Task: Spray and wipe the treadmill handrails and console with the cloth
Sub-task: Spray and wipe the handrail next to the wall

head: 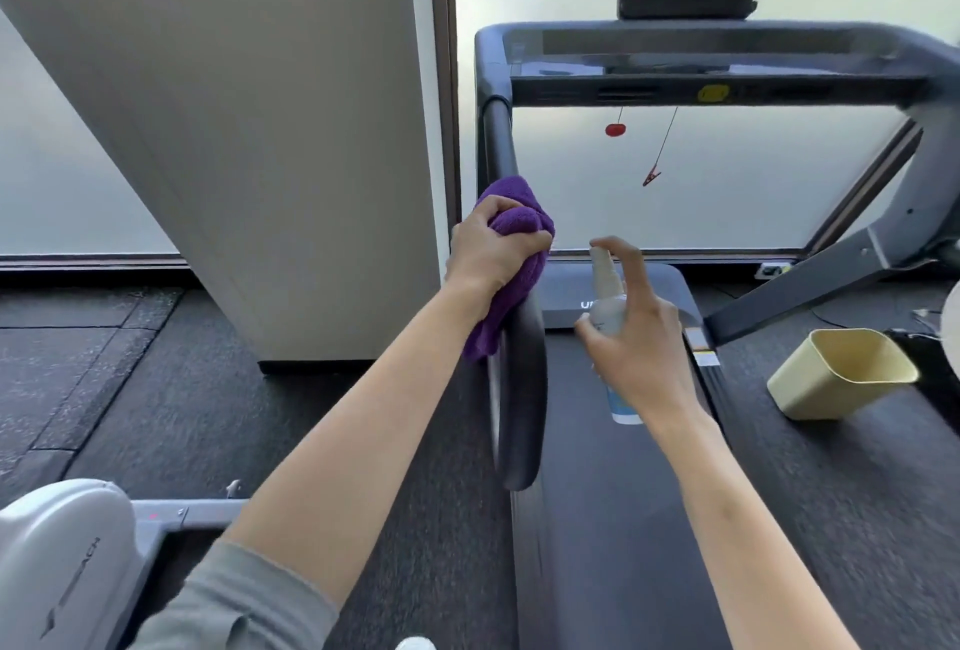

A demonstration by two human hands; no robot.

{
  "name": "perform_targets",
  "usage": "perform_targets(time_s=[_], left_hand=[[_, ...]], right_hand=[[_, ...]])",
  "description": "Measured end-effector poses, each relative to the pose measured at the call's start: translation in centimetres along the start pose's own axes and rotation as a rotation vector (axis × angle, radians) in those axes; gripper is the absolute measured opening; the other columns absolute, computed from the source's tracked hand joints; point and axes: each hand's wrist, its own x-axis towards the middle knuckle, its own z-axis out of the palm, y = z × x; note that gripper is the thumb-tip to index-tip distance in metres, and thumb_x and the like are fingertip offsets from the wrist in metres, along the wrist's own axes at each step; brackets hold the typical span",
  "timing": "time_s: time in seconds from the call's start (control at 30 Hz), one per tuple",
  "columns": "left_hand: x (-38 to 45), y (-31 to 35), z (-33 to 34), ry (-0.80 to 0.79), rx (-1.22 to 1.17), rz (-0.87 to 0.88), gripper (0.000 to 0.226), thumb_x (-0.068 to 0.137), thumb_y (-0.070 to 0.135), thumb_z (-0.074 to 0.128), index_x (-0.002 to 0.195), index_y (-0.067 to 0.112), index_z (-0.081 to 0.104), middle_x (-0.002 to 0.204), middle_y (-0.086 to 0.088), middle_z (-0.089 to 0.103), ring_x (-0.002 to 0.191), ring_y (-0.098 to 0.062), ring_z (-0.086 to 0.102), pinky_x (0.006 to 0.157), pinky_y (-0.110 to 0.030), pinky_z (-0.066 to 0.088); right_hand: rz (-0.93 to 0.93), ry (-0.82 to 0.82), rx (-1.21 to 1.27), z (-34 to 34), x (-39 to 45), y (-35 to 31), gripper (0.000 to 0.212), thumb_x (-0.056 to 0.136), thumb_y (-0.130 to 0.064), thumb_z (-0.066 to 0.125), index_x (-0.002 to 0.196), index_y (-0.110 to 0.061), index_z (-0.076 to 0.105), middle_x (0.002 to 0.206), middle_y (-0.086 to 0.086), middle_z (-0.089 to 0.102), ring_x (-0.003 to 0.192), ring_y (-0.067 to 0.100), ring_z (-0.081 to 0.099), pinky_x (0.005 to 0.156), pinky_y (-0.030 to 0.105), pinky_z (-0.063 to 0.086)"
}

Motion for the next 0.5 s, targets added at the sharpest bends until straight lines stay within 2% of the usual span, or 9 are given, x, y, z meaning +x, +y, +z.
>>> perform_targets(time_s=[0.07,0.13,0.2,0.27,0.33,0.37,0.43,0.5], left_hand=[[2.2,0.7,0.1,-0.007,0.069,-0.013,0.028,0.056,0.034,0.076,0.079,0.037,0.061,0.117,-0.005,0.062,0.101,-0.026,0.062,0.096,-0.041,0.05],[3.3,1.1,0.0,-0.044,0.11,-0.019,0.028,0.068,0.029,0.079,0.089,0.035,0.062,0.125,-0.009,0.056,0.107,-0.029,0.058,0.1,-0.042,0.047],[3.1,0.7,-0.5,-0.101,0.073,0.01,0.028,0.074,0.034,0.078,0.097,0.031,0.064,0.124,-0.009,0.057,0.109,-0.027,0.058,0.098,-0.039,0.048],[1.5,-0.3,-1.1,-0.143,-0.08,0.031,0.024,0.074,0.05,0.073,0.091,0.034,0.067,0.112,-0.002,0.065,0.102,-0.018,0.062,0.087,-0.029,0.051],[0.1,-1.3,-1.1,-0.138,-0.215,0.072,0.022,0.078,0.056,0.067,0.082,0.034,0.07,0.098,0.007,0.071,0.092,-0.008,0.065,0.08,-0.021,0.048],[-0.1,-1.8,-0.9,-0.111,-0.238,0.097,0.022,0.082,0.054,0.066,0.079,0.032,0.07,0.095,0.007,0.071,0.09,-0.008,0.064,0.082,-0.023,0.049],[0.6,-2.3,-0.2,-0.053,-0.221,0.111,0.022,0.082,0.05,0.068,0.078,0.028,0.068,0.103,-0.003,0.069,0.097,-0.017,0.064,0.092,-0.036,0.05],[2.4,-2.0,0.3,-0.022,-0.141,0.108,0.025,0.076,0.053,0.066,0.078,0.028,0.066,0.112,-0.013,0.064,0.102,-0.028,0.062,0.096,-0.045,0.048]], right_hand=[[-0.001,0.003,-0.005,0.2,0.7,-0.1,0.062,0.081,-0.005,0.062,0.131,-0.037,0.041,0.065,-0.003,0.055,0.06,0.024,0.058,0.056,0.029,0.045],[-0.011,0.031,-0.028,0.1,1.2,-0.1,0.064,0.081,-0.004,0.062,0.131,-0.037,0.04,0.077,0.002,0.06,0.062,0.02,0.056,0.055,0.028,0.042],[-0.004,0.08,-0.045,-0.1,1.7,-0.1,0.065,0.08,-0.001,0.061,0.13,-0.038,0.04,0.08,0.004,0.06,0.063,0.012,0.055,0.058,0.022,0.044],[0.018,0.122,-0.057,-0.3,1.9,-0.1,0.065,0.081,-0.001,0.061,0.129,-0.039,0.04,0.068,-0.001,0.056,0.059,0.007,0.054,0.059,0.013,0.044],[0.037,0.143,-0.065,-0.3,2.3,-0.3,0.064,0.081,-0.002,0.061,0.129,-0.04,0.04,0.065,0.001,0.055,0.056,0.011,0.056,0.059,0.025,0.05],[0.047,0.146,-0.064,-0.2,2.5,-0.3,0.064,0.081,-0.002,0.06,0.129,-0.04,0.04,0.065,0.003,0.056,0.055,0.019,0.058,0.059,0.033,0.054],[0.068,0.151,-0.056,0.2,3.1,-0.4,0.064,0.082,-0.002,0.06,0.129,-0.04,0.041,0.069,0.004,0.057,0.054,0.028,0.06,0.059,0.043,0.057],[0.09,0.16,-0.059,0.6,3.6,-0.4,0.065,0.081,-0.002,0.06,0.129,-0.041,0.041,0.068,0.001,0.056,0.055,0.03,0.06,0.06,0.047,0.057]])
